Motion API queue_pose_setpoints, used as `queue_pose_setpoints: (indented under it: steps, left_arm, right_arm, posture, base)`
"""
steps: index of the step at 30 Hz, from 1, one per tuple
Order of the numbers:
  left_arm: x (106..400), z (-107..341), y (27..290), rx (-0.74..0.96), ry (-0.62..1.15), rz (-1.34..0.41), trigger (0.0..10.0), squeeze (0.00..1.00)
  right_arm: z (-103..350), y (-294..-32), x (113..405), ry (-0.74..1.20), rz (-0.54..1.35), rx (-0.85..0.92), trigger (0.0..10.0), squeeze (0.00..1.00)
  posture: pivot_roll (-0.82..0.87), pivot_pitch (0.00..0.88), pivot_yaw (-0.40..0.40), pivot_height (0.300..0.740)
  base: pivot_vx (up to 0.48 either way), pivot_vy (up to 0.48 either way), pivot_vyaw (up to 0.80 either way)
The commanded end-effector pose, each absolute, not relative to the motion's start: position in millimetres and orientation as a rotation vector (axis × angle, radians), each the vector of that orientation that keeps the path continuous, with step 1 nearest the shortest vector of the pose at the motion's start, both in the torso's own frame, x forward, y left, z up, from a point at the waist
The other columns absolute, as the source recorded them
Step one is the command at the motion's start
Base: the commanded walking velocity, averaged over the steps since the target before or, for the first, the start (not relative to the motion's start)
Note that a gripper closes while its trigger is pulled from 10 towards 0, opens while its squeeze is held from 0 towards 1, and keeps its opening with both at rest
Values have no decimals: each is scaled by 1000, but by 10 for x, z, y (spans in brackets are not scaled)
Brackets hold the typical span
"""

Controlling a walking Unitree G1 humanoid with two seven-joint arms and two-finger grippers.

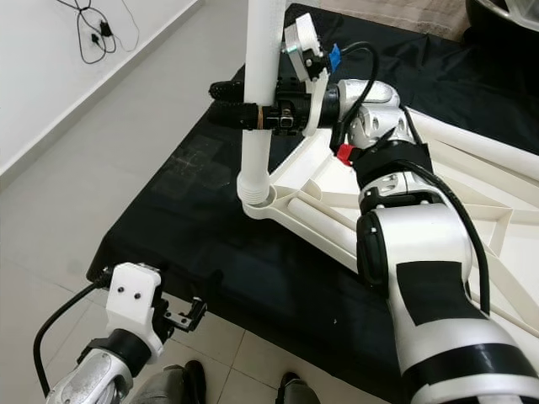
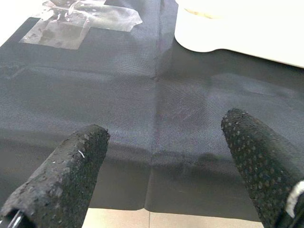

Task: Building children table

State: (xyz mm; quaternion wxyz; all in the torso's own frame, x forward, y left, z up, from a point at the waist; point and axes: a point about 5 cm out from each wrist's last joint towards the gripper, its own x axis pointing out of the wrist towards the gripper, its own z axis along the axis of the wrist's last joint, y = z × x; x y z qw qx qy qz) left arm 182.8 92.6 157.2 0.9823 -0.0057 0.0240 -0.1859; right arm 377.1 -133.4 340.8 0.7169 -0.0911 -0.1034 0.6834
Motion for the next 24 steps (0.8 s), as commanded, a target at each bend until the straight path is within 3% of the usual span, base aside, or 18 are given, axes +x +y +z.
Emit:
queue_pose_setpoints:
  steps: [1, 17, 24]
  left_arm:
    - [1811, 1516, 932, -12, 85, -381, 10000, 0]
    - [1798, 1514, 934, -11, 87, -387, 10000, 0]
    - [1800, 1504, 941, -7, 91, -391, 10000, 0]
  right_arm:
    - [3387, -1391, 3756, -223, 1530, -200, 10000, 0]
    - [3310, -1508, 3756, -168, 1500, -257, 10000, 0]
    - [3247, -1442, 3744, -166, 1532, -246, 10000, 0]
  posture:
    - [118, 274, -20, 740]
    - [119, 270, -15, 740]
    - [121, 262, -11, 740]
  base:
    - [0, 0, 0]
    - [0, 0, 0]
    - [0, 0, 0]
